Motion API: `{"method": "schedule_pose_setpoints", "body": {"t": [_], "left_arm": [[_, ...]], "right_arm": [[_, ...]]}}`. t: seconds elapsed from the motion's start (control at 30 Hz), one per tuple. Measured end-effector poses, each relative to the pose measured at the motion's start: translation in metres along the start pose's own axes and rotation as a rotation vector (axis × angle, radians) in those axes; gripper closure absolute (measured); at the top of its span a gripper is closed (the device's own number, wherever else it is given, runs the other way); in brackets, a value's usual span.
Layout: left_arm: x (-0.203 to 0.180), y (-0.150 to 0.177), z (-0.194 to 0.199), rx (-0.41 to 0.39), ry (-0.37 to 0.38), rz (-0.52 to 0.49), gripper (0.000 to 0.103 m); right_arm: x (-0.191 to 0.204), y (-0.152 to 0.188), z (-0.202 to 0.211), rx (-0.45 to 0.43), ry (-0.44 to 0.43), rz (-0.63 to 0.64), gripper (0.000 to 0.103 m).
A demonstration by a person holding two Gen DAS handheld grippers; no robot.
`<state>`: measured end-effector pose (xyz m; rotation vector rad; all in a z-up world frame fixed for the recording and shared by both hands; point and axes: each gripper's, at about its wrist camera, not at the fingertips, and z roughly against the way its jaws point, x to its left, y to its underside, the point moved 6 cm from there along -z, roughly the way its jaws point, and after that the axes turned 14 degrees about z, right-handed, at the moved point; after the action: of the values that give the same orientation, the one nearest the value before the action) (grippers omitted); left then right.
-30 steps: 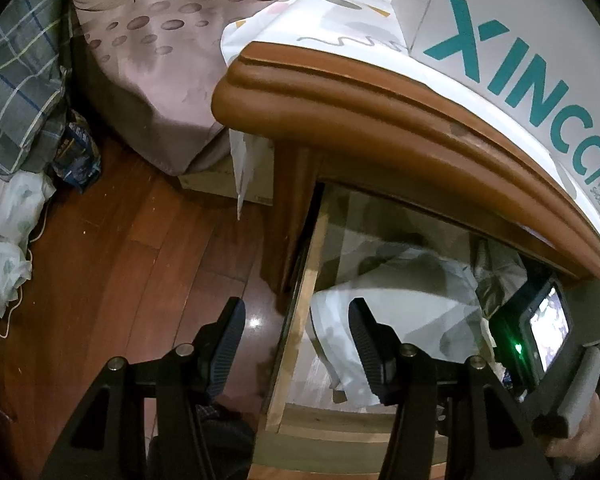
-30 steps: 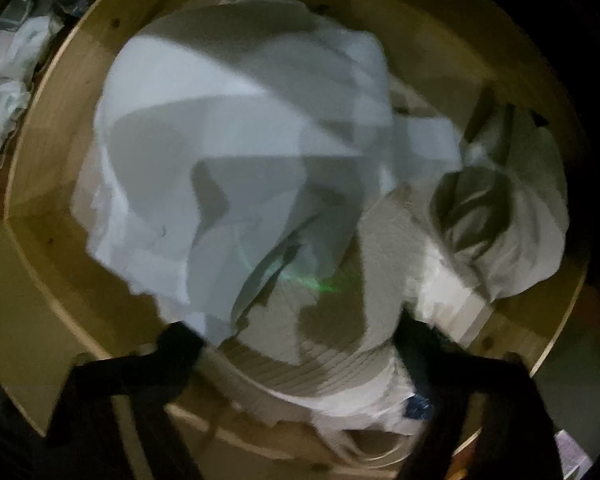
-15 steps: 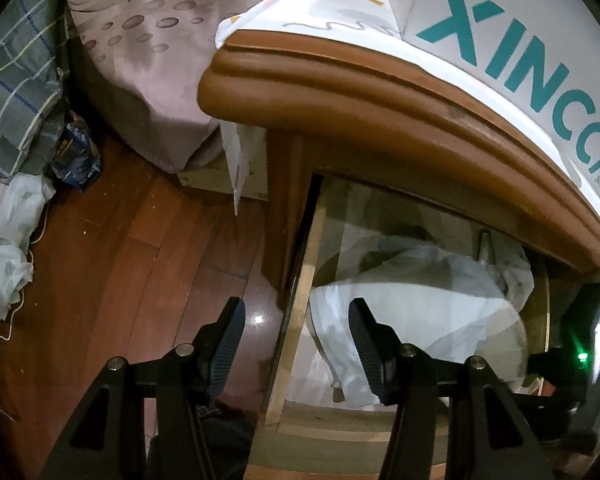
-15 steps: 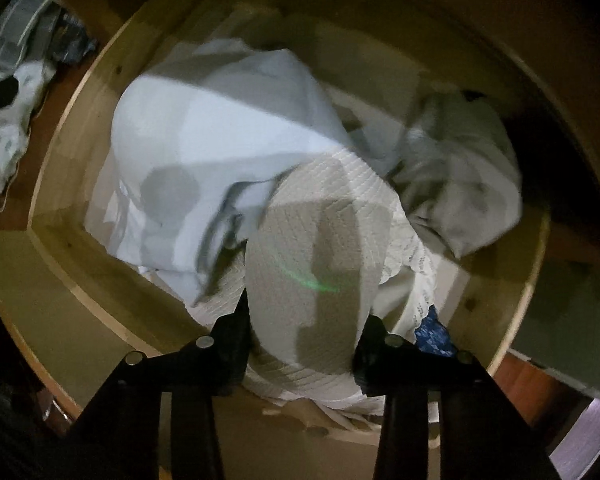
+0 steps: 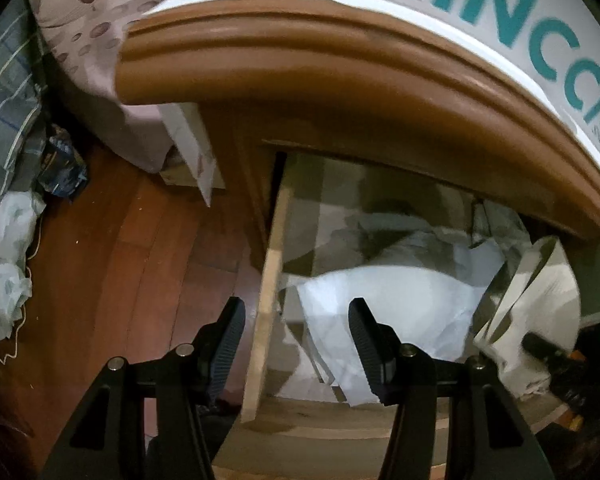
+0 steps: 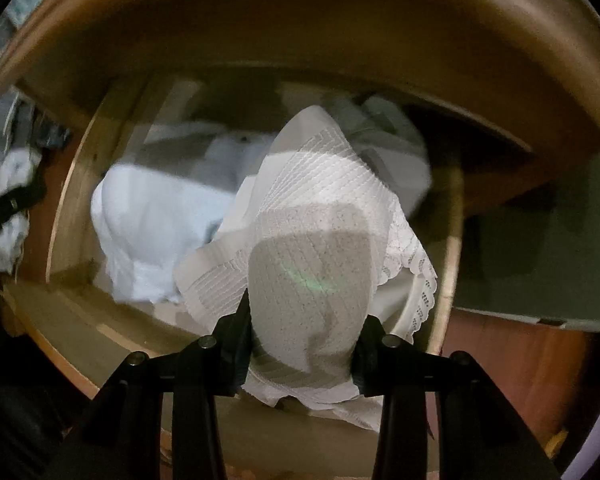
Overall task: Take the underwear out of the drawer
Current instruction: 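Grasp the white lace underwear with the right gripper and lift it, then grasp white cloth with the left gripper while the right holds the underwear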
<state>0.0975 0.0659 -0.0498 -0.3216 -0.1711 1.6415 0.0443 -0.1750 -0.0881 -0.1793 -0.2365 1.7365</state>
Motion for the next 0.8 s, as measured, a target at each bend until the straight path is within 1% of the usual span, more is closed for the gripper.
{"method": "schedule_pose_setpoints", "body": {"t": [0.07, 0.1, 0.13, 0.2, 0.27, 0.33, 0.47, 0.57, 0.67, 0.8], "left_arm": [[-0.006, 0.003, -0.002, 0.009, 0.011, -0.009, 0.048], [-0.009, 0.005, -0.004, 0.018, 0.014, -0.014, 0.048], [-0.012, 0.006, -0.006, 0.025, 0.017, -0.017, 0.048], [-0.018, 0.009, -0.011, 0.051, 0.045, -0.020, 0.048], [-0.025, 0.012, -0.015, 0.067, 0.052, -0.029, 0.048], [-0.032, 0.016, -0.018, 0.080, 0.051, -0.044, 0.048], [-0.048, 0.024, -0.022, 0.114, 0.095, -0.085, 0.048], [-0.061, 0.029, -0.025, 0.138, 0.136, -0.135, 0.048], [-0.067, 0.031, -0.033, 0.172, 0.126, -0.155, 0.044], [-0.066, 0.032, -0.048, 0.228, 0.100, -0.145, 0.044]], "right_arm": [[-0.015, 0.009, 0.010, -0.019, -0.015, -0.039, 0.067], [-0.029, 0.002, 0.008, -0.027, -0.021, -0.058, 0.067], [-0.032, 0.003, 0.009, -0.038, -0.026, -0.084, 0.067], [-0.040, 0.007, 0.009, -0.066, -0.034, -0.133, 0.067], [-0.051, 0.014, 0.012, -0.083, -0.020, -0.157, 0.067], [-0.049, 0.017, 0.002, -0.098, -0.023, -0.174, 0.067], [-0.057, 0.015, -0.003, -0.129, -0.052, -0.193, 0.067], [-0.060, 0.013, -0.009, -0.152, -0.078, -0.200, 0.067], [-0.062, 0.014, -0.008, -0.164, -0.094, -0.220, 0.067], [-0.063, 0.013, -0.009, -0.171, -0.108, -0.236, 0.067]]}}
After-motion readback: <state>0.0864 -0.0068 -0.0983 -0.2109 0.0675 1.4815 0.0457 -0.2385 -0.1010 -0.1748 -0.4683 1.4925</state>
